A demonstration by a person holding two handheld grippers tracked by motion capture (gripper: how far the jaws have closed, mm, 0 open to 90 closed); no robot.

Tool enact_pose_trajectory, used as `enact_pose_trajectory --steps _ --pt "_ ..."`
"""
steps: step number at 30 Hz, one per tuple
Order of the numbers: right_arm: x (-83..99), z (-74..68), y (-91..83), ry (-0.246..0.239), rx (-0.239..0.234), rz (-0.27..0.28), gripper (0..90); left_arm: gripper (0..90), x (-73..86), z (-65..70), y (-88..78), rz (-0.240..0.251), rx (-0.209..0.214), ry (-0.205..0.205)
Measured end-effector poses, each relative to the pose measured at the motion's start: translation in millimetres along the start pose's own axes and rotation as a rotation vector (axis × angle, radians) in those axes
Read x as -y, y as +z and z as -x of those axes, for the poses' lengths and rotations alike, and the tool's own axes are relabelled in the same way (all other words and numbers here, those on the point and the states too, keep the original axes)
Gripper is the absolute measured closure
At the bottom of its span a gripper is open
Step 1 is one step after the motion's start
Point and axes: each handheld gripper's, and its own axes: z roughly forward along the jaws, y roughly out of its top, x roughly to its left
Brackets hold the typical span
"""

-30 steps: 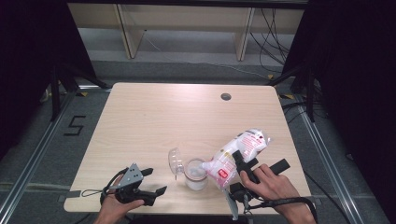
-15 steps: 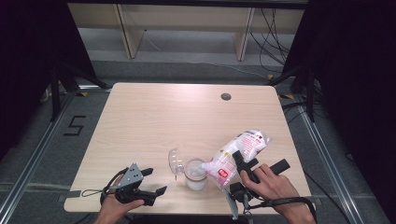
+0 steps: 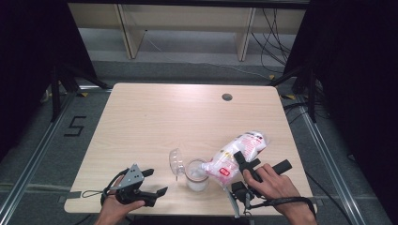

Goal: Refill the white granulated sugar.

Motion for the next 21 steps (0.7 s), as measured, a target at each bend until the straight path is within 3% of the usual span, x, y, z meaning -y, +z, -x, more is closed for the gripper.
enact_pose_trajectory --steps 2,3,4,8,10,11,12,13,14,15,17,18,19,21 --pt "1.9 -1.2 0.8 0.026 0.000 0.004 73.7 16.6 0.0 0.0 -0.1 0.002 0.000 -0.001" --pt "3.0 0.2 2.5 0.006 0.007 0.019 73.8 16.6 -0.1 0.0 -0.4 -0.001 -0.005 0.002" --pt "5.0 -1.5 4.4 0.009 0.039 0.033 73.9 16.6 0.0 -0.1 0.0 0.001 0.000 -0.001" --pt "9.5 -3.0 6.1 0.036 0.012 0.052 74.1 16.6 0.2 0.1 0.3 -0.002 0.001 -0.001" --pt "10.6 -9.8 6.0 0.125 -0.003 0.052 74.3 16.6 0.4 0.0 1.0 0.002 0.003 -0.003" --pt "11.8 -6.1 6.7 0.080 -0.003 0.066 74.4 16.6 0.3 -0.1 0.9 0.001 0.003 -0.003" --pt "13.3 -7.5 7.1 0.107 -0.007 0.071 74.5 16.6 0.3 -0.1 0.9 0.001 0.003 -0.003" --pt "15.0 -5.0 6.4 0.085 -0.010 0.081 74.5 16.6 0.2 -0.3 0.7 0.002 0.003 0.002" --pt "16.1 -5.4 6.4 0.099 0.010 0.095 74.7 16.6 0.2 -0.4 0.6 0.002 0.004 0.003" --pt "17.5 -7.4 5.1 0.143 -0.003 0.091 74.8 16.6 0.2 -0.4 0.6 0.002 0.004 0.002" --pt "19.4 -8.0 5.8 0.177 0.004 0.112 75.1 16.6 -0.1 -0.3 0.0 -0.003 0.000 0.005" --pt "19.6 -9.1 3.1 0.207 -0.027 0.085 75.4 16.6 0.0 0.1 0.1 -0.002 0.000 0.000" --pt "20.2 -7.4 4.0 0.185 -0.017 0.103 75.6 16.6 -0.1 0.0 -0.1 -0.002 0.000 0.002" --pt "22.1 -8.7 3.9 0.195 -0.036 0.107 76.2 16.6 -0.2 0.0 -0.3 -0.001 -0.004 0.000"
